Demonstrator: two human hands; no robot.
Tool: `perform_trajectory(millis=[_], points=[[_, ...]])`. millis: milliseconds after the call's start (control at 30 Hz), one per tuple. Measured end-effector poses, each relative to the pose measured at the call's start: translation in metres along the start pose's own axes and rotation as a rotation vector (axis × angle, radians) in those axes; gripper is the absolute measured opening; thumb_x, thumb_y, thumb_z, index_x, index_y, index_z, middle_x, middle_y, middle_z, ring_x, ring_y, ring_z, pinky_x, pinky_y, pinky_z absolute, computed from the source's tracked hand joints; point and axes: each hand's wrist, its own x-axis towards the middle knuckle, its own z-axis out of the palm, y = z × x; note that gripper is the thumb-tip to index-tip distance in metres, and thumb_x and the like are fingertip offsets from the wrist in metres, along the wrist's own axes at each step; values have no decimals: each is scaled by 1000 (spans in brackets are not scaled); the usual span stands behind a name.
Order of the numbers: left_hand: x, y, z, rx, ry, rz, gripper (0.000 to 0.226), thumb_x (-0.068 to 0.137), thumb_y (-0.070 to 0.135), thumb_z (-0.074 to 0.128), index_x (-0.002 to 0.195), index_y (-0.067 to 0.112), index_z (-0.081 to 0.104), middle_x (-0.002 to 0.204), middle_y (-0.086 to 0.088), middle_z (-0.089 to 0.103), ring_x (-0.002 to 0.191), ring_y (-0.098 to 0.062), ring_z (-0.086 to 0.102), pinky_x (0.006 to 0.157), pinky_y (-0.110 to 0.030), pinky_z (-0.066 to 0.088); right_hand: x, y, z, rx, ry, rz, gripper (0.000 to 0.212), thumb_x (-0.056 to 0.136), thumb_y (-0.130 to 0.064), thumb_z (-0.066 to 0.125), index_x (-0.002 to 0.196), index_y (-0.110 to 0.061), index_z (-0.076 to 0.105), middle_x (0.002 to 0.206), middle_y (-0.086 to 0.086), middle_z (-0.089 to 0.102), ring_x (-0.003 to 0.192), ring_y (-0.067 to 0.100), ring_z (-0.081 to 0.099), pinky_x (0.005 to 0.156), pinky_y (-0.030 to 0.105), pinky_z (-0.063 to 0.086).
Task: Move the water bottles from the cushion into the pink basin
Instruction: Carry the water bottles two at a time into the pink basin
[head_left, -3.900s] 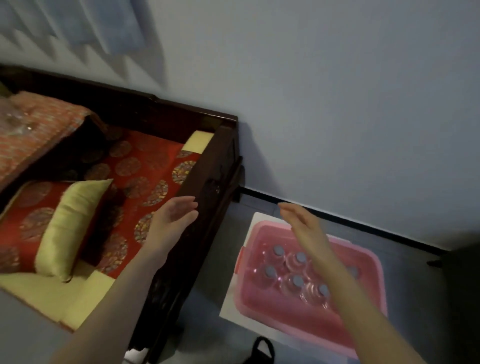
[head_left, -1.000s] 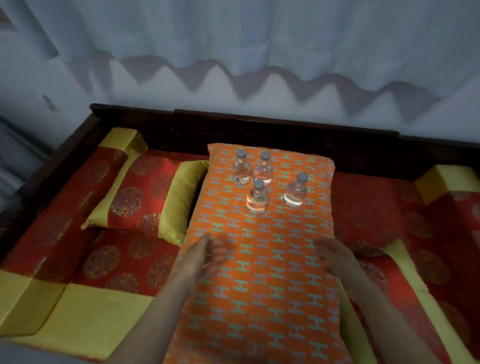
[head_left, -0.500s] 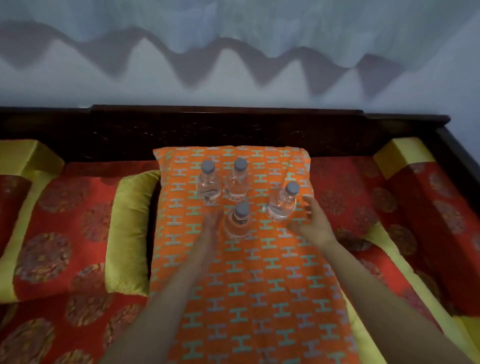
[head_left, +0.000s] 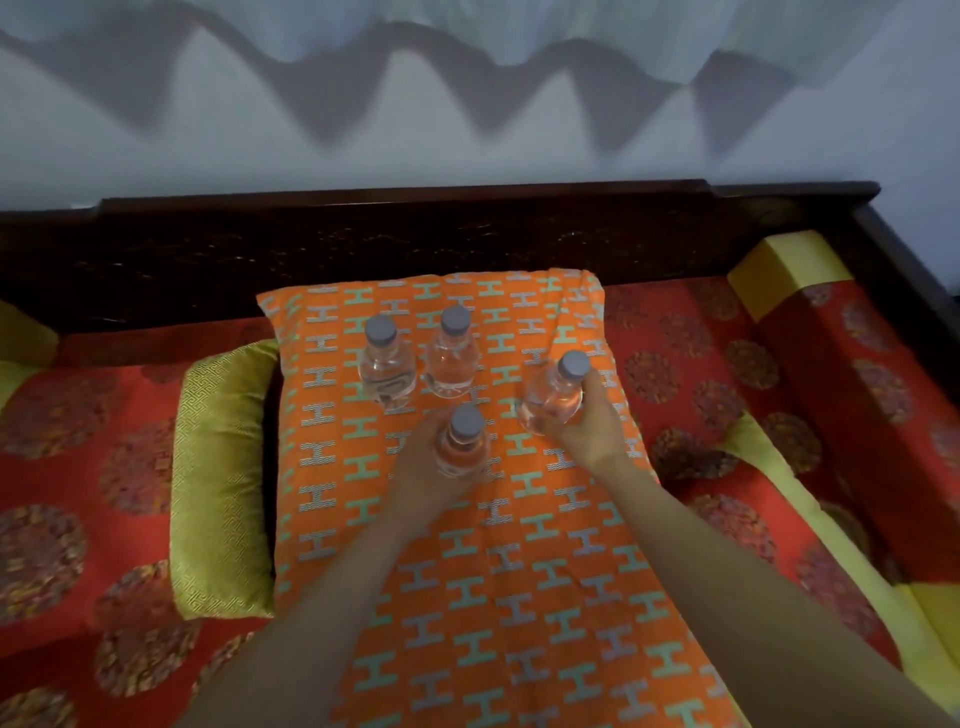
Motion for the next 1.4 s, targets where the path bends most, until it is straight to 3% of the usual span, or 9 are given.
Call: perform_trajectory(millis=[167, 333, 433, 667, 800, 1000, 1200, 1300, 1400], points=[[-1, -5, -3, 12, 76, -50, 73, 57, 24, 92, 114, 43, 50, 110, 17, 67, 100, 2, 64, 89, -25, 51, -2, 0, 7, 37, 83, -23, 61, 70, -28, 81, 121, -24, 48, 111, -3, 65, 94, 15, 61, 74, 29, 46], [-6, 0, -15, 29, 135, -121, 69, 55, 33, 91, 109, 47, 49, 101, 23, 65, 88, 15, 62, 63, -2, 47, -12, -2, 7, 94, 152, -8, 53, 66, -25, 80, 113, -20, 55, 110, 6, 61, 99, 23, 61, 80, 43, 52], [-10, 6, -26, 22, 126, -124, 72, 58, 32, 91, 119, 34, 52, 99, 21, 66, 83, 17, 61, 57, 1, 43, -26, -3, 0, 88, 210, -21, 49, 66, -30, 79, 108, -24, 55, 107, 4, 58, 95, 18, 59, 78, 39, 51], [-18, 26, -41, 30, 76, -72, 79, 57, 40, 89, 126, 30, 53, 113, 14, 66, 92, -1, 66, 73, -19, 50, -62, 1, -27, 99, 324, -14, 64, 58, -47, 75, 117, -34, 51, 111, -6, 52, 96, -15, 47, 76, 17, 42], [-23, 46, -35, 61, 38, 1, 82, 60, 39, 87, 132, 24, 52, 123, 6, 64, 105, -13, 63, 88, -33, 51, -80, 5, -53, 114, 351, -8, 62, 59, -40, 79, 116, -33, 55, 112, -7, 63, 99, 7, 60, 83, 31, 51], [-36, 73, -16, 118, 10, 85, 56, 62, 32, 88, 102, 52, 54, 93, 36, 65, 89, 17, 60, 62, -2, 45, -108, 15, -92, 75, 381, -40, 64, 58, -38, 83, 116, -32, 55, 110, -7, 63, 98, 13, 62, 82, 36, 52], [-47, 105, 13, 125, -44, 200, 50, 67, 24, 86, 112, 29, 63, 99, 30, 66, 90, 20, 57, 66, 1, 40, -145, 27, -146, 107, 493, -32, 57, 58, -32, 82, 107, -41, 55, 103, -15, 63, 92, -2, 60, 78, 18, 48], [-51, 129, 42, 156, -58, 278, 51, 66, 17, 87, 112, 12, 65, 101, 13, 67, 87, 16, 58, 69, -1, 40, -172, 38, -185, 102, 536, -10, 58, 63, -25, 84, 114, -24, 59, 109, -1, 64, 96, 16, 63, 86, 37, 52], [-57, 151, 78, 131, -78, 283, 56, 63, 14, 89, 113, 15, 64, 104, 3, 68, 85, 6, 61, 74, -11, 47, -198, 52, -224, 95, 579, -6, 59, 65, -24, 84, 118, -22, 58, 111, 0, 63, 98, 19, 63, 87, 44, 51]])
